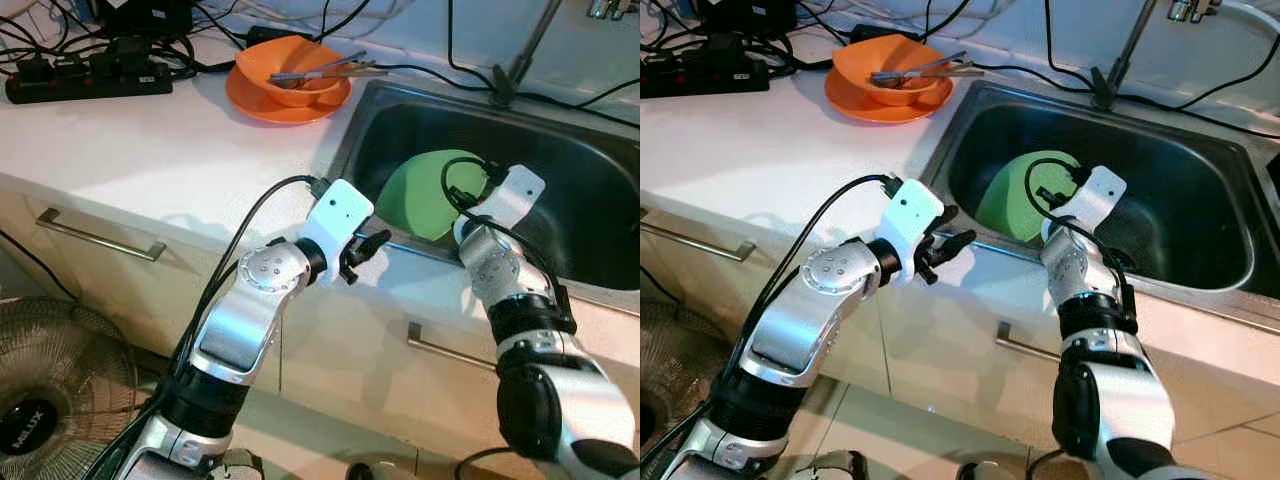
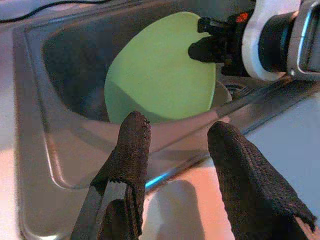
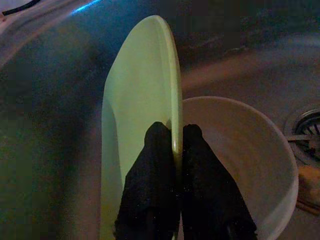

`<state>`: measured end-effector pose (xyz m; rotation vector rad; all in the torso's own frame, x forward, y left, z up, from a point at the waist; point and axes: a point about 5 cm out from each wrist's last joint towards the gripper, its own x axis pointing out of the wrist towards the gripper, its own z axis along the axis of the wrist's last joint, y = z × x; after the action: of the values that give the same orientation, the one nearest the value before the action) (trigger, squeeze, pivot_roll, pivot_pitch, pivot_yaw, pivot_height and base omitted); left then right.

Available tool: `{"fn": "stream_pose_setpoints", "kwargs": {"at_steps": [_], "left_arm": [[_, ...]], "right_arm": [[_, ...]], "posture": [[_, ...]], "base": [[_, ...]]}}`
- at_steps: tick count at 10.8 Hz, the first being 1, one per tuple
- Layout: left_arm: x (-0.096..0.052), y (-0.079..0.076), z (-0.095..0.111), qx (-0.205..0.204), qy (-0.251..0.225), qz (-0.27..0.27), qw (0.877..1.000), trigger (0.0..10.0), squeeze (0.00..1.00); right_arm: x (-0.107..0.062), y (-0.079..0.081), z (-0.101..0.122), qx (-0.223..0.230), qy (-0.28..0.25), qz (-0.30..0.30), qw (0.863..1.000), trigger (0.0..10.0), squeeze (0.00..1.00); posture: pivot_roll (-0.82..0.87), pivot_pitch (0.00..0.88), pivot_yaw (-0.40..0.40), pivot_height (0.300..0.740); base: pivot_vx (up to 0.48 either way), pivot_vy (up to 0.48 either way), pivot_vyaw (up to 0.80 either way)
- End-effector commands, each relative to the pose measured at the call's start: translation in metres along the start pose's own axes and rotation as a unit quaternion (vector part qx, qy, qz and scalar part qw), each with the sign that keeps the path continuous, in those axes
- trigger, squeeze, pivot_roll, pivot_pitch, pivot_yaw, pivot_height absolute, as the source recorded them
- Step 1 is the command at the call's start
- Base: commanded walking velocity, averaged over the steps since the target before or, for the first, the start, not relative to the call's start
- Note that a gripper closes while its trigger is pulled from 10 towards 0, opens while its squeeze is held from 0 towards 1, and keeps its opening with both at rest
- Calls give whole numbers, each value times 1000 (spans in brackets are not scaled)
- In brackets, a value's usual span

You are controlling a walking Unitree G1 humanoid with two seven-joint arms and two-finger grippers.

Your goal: Kitchen organization

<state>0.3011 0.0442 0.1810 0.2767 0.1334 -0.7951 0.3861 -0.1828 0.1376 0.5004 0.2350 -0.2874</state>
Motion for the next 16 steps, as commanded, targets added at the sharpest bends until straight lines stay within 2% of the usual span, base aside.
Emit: {"fn": "stream_pose_setpoints", "kwargs": {"at_steps": [1,2,3,4,5,8,9,10,11,14,16], "left_arm": [[-1,-3,-1,-5,8,-11,1000,10000,0],[-1,-4,-2,-1,13,-12,1000,10000,0],[-2,-5,-2,0,14,-14,1000,10000,0],[-2,-5,-1,-1,15,-16,1000,10000,0],[-2,-5,-1,-2,16,-15,1000,10000,0],[-2,-4,-2,1,17,-11,1000,10000,0],[-2,-4,-2,3,16,-11,1000,10000,0],[-2,-4,-2,3,16,-10,1000,10000,0],[-2,-4,-2,4,16,-9,1000,10000,0],[-3,-4,-3,2,16,-8,1000,10000,0],[-3,4,2,12,-17,29,999,10000,0]], "right_arm": [[2,-5,5,-6,-10,-5,1000,10000,0],[2,-4,4,-11,-7,0,1000,10000,694],[3,-2,4,-15,-6,3,1000,10000,769],[4,-1,6,-16,-8,6,1000,10000,71],[4,-1,6,-18,-9,6,1000,10000,0],[3,4,15,-48,-42,16,998,10000,0],[3,7,21,-61,-57,23,996,10000,541],[3,7,24,-62,-65,21,996,10000,663],[2,9,30,-82,-83,24,993,10000,0],[-2,19,40,-95,-121,43,987,10000,0],[-17,37,53,-124,-195,108,967,10000,0]], "posture": [[80,89,-105,740],[80,89,-105,740],[80,88,-105,740],[80,86,-106,740],[80,86,-106,740],[78,86,-105,740],[74,85,-103,740],[74,85,-103,740],[75,84,-104,740],[72,84,-104,740],[69,84,-102,740]], "base": [[0,0,0],[0,0,0],[0,0,0],[0,0,0],[0,0,0],[0,0,0],[0,0,0],[0,0,0],[0,0,0],[0,0,0],[0,0,0]]}}
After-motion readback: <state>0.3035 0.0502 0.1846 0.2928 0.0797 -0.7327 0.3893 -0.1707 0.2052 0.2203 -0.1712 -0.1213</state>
